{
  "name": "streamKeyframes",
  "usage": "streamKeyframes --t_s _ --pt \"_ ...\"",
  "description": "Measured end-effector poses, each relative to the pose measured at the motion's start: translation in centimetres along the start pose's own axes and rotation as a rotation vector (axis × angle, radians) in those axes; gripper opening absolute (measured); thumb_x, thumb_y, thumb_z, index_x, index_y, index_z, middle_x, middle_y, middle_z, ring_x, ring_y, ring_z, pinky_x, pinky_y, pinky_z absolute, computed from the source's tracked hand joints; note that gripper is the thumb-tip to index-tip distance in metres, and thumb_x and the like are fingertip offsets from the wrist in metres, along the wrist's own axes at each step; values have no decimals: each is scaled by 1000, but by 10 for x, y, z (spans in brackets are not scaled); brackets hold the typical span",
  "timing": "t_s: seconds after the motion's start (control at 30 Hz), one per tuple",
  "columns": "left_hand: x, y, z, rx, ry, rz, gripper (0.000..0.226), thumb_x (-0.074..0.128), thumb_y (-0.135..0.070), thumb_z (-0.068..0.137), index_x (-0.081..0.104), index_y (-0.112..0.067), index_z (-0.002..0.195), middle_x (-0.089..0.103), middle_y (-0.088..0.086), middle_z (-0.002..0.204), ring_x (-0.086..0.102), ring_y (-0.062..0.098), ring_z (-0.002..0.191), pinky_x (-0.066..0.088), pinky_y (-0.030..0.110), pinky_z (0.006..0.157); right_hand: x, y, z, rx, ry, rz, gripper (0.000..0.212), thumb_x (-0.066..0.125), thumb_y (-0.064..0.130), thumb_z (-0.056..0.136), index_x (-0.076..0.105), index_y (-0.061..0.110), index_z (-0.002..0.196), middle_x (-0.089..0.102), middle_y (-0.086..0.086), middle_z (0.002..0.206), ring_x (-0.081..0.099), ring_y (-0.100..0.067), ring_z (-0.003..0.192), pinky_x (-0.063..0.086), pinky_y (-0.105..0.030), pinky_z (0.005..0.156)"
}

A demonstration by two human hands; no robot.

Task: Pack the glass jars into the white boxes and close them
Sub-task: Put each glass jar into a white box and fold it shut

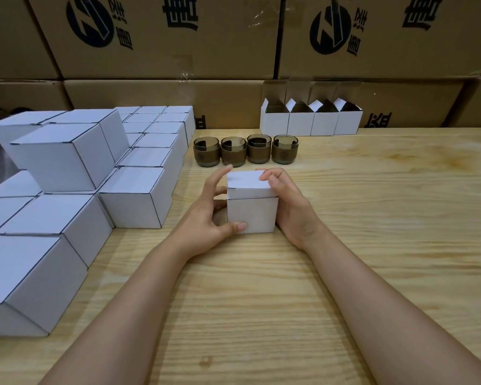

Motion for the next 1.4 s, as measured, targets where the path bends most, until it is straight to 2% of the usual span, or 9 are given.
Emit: streamKeyframes --t_s 0.17,0.3,0.47,0.6,0.7,0.8,0.97,1.13,1.4 --pt "0 -2 -1 52 -1 56 71 78 -27 74 38 -63 121 44 -11 137 51 6 119 45 32 102 -2 -2 2 41 -10 -48 9 54 22 72 55 24 81 52 -3 102 50 -23 91 37 -35 69" --pt "-7 -7 -1 86 -106 137 71 82 -15 73 43 -56 117 33 -11 151 33 2 134 33 26 106 -2 -2 2 62 -2 -60 10 55 20 71 58 27 76 55 -2 103 53 -21 87 40 -31 64" --pt "-5 -16 -4 151 -118 245 67 82 -16 74 46 -42 124 22 -5 158 24 11 143 15 13 109 -5 -1 1 32 -6 -24 11 49 21 83 60 22 81 55 4 112 49 -19 100 37 -33 76" --pt "-7 -34 -12 308 -242 538 53 67 -32 81 57 -15 130 32 7 154 29 21 143 23 40 113 -7 2 -1 12 -11 -21 26 41 8 89 62 20 99 56 5 117 50 -12 104 37 -28 85" --pt "12 -55 -20 522 -304 863 54 61 -34 82 59 -9 130 53 6 141 48 20 132 27 47 108 -6 2 -1 6 3 -20 35 45 5 91 55 22 119 56 1 120 55 -10 104 40 -29 92" --pt "21 -69 -24 514 -406 925 45 67 -40 79 68 -9 113 69 0 116 65 19 107 32 41 99 0 2 -4 17 47 -30 45 55 17 83 51 20 127 59 0 119 62 -7 102 50 -23 85" --pt "11 -87 -44 465 -587 1024 28 73 -31 70 60 -7 74 59 6 72 57 27 65 37 36 74 -4 -1 -6 102 0 11 49 50 40 84 50 22 130 64 -7 120 57 -20 112 38 -39 105" --pt "-27 -83 -88 505 -620 1113 19 55 -25 74 49 -8 67 47 8 64 46 28 58 32 37 60 -10 -1 -7 97 -61 25 47 47 39 85 56 16 125 67 -10 113 60 -26 108 44 -38 99" --pt "-88 -45 -115 278 -704 1258 22 47 -23 81 54 -4 73 51 11 67 51 32 60 38 41 65 -14 -1 -7 93 -107 30 30 41 25 97 60 11 116 68 -10 103 63 -26 96 46 -40 97"
Point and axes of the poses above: each hand's wrist, its own z-axis towards the middle knuckle, its own x-axis out of the palm, y = z × x, the point moved 7 cm from there along z, towards the middle knuckle
